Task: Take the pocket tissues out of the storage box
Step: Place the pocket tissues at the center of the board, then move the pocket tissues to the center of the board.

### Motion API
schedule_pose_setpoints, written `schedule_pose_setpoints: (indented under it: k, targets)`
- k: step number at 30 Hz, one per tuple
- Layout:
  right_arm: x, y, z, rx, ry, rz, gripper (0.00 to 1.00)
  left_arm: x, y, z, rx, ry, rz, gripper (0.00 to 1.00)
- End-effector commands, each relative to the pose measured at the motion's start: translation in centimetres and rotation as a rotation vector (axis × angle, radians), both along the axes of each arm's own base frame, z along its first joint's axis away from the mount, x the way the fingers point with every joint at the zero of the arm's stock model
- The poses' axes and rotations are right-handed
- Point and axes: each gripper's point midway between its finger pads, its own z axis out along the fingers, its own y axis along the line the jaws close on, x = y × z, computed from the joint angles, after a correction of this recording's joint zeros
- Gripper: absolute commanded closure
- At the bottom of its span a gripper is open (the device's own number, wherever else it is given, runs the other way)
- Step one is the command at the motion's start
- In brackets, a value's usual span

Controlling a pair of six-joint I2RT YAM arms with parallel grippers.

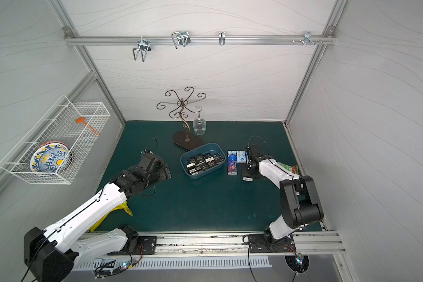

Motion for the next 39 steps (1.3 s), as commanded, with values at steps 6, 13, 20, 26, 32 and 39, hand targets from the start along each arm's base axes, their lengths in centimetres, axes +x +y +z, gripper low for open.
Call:
schedule_pose_setpoints:
  k: [6, 13, 20, 26, 32, 39]
  targets:
    - [0.3, 0.5, -1.3, 0.018, 0.037, 0.019, 0.37, 1.4, -0.8, 2.1, -0.031, -0.063, -0.008, 0.10]
    - [0.5, 0.5, 0.2, 0.049, 0.008, 0.017, 0.34, 1.5, -1.0, 1.9, -0.031, -0.056, -0.010, 0.11]
    - [0.2, -0.5, 0.8, 0.082, -0.005, -0.025, 0.38, 1.4, -1.1, 2.0, -0.034, -0.053, -0.015, 0.11]
    - [-0.3, -0.6, -0.2, 0.090, 0.023, -0.021, 0.50, 1.5, -1.2, 1.9, -0.037, -0.050, -0.017, 0.11]
    - [-0.4, -0.5, -1.5, 0.093, 0.054, -0.017, 0.54, 1.7, -1.5, 1.8, -0.039, -0.045, -0.022, 0.11]
    - [0.6, 0.2, -1.6, 0.124, 0.055, -0.024, 0.57, 1.8, -1.5, 2.1, -0.038, -0.050, -0.022, 0.11]
